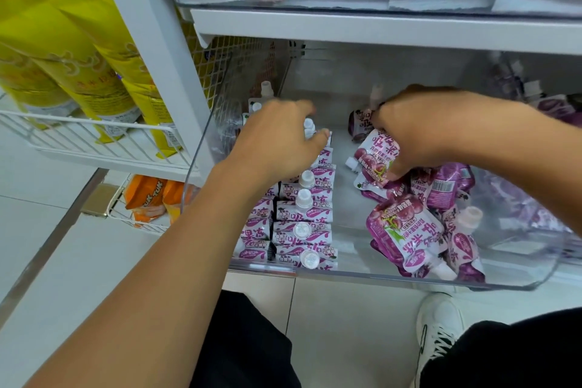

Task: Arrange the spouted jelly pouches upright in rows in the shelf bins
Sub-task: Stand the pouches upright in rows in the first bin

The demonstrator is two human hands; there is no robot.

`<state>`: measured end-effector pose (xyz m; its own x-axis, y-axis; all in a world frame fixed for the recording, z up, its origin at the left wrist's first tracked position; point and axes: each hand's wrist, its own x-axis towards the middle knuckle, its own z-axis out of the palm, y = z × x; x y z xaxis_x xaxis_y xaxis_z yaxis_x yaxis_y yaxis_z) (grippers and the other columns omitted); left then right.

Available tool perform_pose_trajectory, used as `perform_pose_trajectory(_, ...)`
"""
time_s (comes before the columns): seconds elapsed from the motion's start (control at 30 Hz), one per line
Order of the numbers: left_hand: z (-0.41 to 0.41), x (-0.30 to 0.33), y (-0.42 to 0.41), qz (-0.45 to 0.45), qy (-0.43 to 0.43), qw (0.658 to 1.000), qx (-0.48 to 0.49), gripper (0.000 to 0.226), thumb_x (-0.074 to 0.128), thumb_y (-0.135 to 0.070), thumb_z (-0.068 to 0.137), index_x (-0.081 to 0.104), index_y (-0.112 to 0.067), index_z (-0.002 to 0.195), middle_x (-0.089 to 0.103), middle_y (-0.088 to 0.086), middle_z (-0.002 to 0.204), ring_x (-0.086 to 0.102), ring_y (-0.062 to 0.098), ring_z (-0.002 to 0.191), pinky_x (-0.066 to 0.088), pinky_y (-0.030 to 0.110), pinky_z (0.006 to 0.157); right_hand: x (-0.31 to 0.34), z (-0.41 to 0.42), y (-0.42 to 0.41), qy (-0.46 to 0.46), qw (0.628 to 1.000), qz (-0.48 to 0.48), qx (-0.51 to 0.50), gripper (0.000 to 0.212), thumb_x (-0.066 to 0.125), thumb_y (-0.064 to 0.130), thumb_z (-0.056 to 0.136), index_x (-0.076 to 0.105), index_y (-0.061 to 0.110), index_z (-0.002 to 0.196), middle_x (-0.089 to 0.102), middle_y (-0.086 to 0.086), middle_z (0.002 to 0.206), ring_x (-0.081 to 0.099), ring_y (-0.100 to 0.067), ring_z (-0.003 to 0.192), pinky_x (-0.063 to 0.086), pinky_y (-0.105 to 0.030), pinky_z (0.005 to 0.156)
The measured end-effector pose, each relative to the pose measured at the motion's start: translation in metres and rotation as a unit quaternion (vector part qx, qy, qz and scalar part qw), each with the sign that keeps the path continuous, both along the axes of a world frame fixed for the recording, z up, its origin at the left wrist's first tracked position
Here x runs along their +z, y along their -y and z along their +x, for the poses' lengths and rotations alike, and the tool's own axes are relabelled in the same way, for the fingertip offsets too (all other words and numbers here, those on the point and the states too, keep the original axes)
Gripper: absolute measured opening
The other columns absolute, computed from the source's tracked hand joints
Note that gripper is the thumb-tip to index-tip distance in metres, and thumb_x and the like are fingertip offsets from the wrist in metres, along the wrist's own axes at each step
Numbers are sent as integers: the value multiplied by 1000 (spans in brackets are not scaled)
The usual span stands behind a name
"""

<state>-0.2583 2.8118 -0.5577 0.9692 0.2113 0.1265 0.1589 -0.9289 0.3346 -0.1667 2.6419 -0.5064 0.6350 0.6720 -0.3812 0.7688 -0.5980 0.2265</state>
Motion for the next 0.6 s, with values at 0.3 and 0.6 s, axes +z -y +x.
perform_pose_trajectory(0.3,4,1,-3,-6,-48,999,17,22,54,-36,93,64,-15,92,64,8,84,59,33,78,48,37,64,-1,9,7,-13,973,223,66,32,68,11,83,62,25,111,62,-3,98,60,-26,83,53,-39,73)
perform_pose_trajectory(0.6,0,-3,-10,-77,-10,997,25,27,66,-39,88,64,-19,105,71,5,101,66,25,95,56,43,80,-3,9,-34,67,952,289,78,40,46,-11,79,57,10,111,54,-14,87,55,-29,72,50,-37,62)
